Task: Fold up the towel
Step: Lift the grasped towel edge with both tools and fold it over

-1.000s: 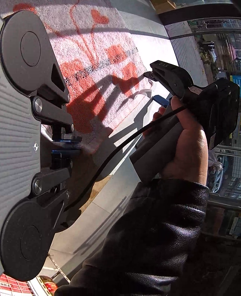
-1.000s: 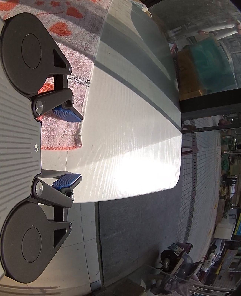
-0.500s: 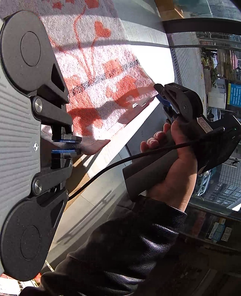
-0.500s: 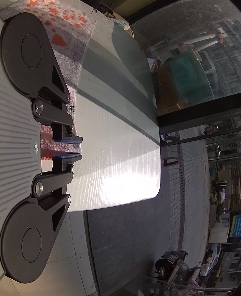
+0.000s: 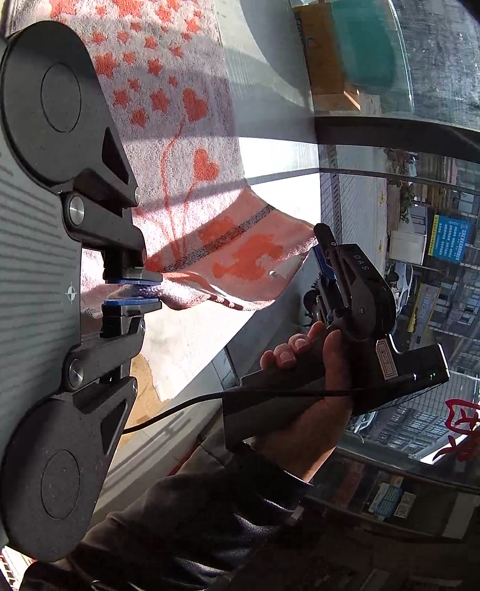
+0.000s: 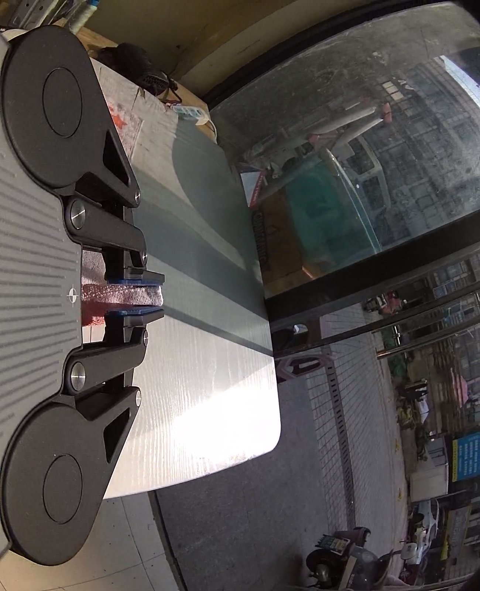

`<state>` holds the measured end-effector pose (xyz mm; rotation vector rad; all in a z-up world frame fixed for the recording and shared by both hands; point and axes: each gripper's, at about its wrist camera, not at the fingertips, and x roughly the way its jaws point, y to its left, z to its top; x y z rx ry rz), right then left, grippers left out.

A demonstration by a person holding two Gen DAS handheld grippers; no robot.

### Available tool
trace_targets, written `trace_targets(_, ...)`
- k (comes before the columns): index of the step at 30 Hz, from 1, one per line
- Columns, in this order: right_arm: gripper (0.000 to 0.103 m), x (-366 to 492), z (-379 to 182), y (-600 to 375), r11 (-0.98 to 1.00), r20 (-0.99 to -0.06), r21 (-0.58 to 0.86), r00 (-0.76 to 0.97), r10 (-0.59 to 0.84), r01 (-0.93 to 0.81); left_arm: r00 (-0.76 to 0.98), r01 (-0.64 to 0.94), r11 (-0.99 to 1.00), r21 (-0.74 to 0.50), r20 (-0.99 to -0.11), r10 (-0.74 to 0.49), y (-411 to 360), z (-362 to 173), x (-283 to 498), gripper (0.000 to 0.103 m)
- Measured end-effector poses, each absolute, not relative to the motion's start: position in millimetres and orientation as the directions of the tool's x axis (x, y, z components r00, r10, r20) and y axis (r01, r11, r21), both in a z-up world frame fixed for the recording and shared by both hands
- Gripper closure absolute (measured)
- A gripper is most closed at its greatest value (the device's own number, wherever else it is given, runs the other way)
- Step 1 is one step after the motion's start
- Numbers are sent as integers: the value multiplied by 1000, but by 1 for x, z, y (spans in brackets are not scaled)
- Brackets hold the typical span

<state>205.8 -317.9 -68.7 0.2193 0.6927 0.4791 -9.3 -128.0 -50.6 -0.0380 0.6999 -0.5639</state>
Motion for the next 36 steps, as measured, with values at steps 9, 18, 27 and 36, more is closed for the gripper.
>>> trace_targets(9, 91, 202, -47, -256, 820, -496, 362, 653, 572, -443, 714, 325, 917, -231, -576, -399, -53, -38, -24, 96)
trace_targets(18, 91, 204, -38, -174, 758, -470, 366, 596, 652, -540, 802, 167, 957, -238, -532, -273, 17, -26, -47, 96)
trace_targets(27, 91, 212, -49, -95, 705, -488, 360, 520, 701, -611, 817, 43, 960, -277, -543, -193, 71, -36, -50, 96)
trace_targets(36, 91, 231, -91, -33, 703, -590, 323, 446, 673, -634, 775, -82, 950, -302, -619, -130, 108, -62, -44, 96)
